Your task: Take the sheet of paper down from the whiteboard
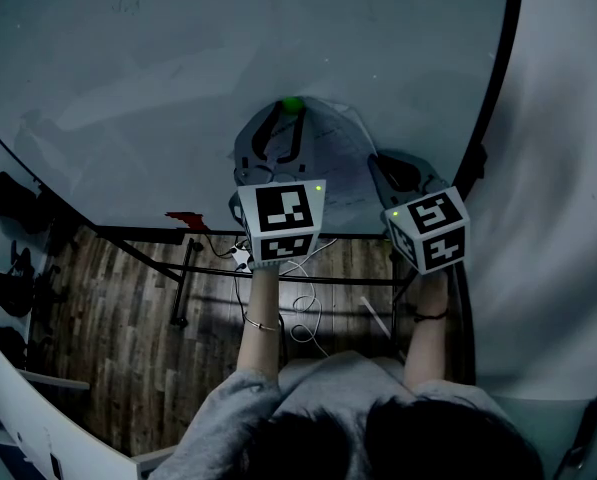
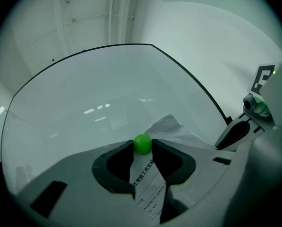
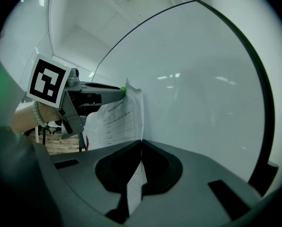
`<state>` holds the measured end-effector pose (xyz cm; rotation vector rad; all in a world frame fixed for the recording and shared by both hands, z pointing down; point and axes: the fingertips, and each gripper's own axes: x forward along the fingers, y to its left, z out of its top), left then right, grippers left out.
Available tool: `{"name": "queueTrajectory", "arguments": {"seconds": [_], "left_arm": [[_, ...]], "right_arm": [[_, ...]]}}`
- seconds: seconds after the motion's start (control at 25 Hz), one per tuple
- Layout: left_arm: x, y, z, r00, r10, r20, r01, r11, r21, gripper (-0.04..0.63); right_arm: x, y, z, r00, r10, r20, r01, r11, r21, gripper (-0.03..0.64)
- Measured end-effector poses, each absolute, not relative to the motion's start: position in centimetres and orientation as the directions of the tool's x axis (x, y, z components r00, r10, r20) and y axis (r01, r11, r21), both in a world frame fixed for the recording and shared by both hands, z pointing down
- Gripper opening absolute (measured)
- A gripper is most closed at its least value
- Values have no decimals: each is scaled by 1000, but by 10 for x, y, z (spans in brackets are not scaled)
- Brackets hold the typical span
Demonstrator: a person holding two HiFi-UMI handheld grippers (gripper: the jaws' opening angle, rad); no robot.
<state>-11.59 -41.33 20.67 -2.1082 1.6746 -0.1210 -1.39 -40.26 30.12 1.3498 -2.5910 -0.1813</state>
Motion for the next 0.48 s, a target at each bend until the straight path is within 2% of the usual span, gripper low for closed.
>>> {"name": "queueTrajectory", "arguments": {"seconds": [0.48], "left_arm": [[-119, -414, 205, 254, -944, -210, -914, -164, -371, 130]], "right_arm": [[-8, -405, 317, -538, -819, 197, -805, 569, 168, 2]]}}
